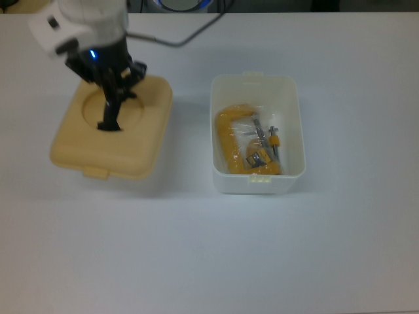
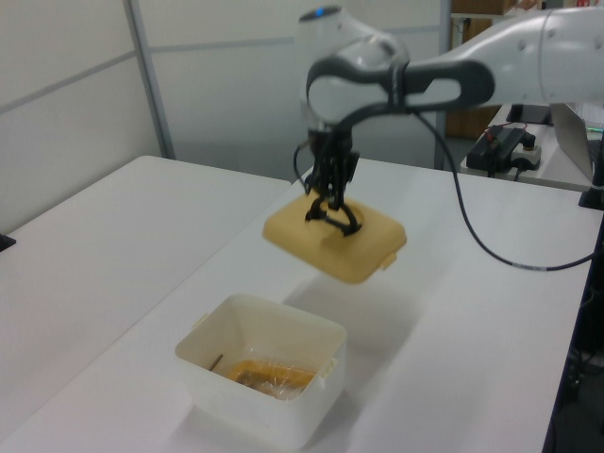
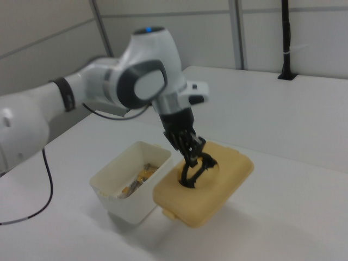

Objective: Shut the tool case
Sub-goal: 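Lift the tan lid by its handle up off the table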

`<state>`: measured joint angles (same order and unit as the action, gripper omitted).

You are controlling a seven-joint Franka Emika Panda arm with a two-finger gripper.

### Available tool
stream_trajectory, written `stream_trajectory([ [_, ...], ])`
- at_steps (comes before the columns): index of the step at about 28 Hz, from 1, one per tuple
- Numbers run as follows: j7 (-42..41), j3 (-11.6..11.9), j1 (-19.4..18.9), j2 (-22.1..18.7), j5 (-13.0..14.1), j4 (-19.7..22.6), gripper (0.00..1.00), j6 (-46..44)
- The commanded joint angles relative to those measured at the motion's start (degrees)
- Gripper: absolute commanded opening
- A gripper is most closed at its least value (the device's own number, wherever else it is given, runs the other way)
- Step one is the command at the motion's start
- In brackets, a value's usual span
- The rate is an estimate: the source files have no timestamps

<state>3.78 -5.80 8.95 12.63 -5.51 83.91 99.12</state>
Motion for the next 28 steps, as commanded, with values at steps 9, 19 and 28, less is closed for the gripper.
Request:
stream_trajectory([
  [9, 0.17, -0.7, -0.95, -5.69, 3.49, -2.26, 0.0, -8.68],
  [19, 5.62, -1.14, -6.22, -5.51, 3.93, -3.05, 0.0, -8.86],
  [28, 8.26, -1.32, -10.53, -4.28, 3.67, -2.96, 0.0, -8.33],
])
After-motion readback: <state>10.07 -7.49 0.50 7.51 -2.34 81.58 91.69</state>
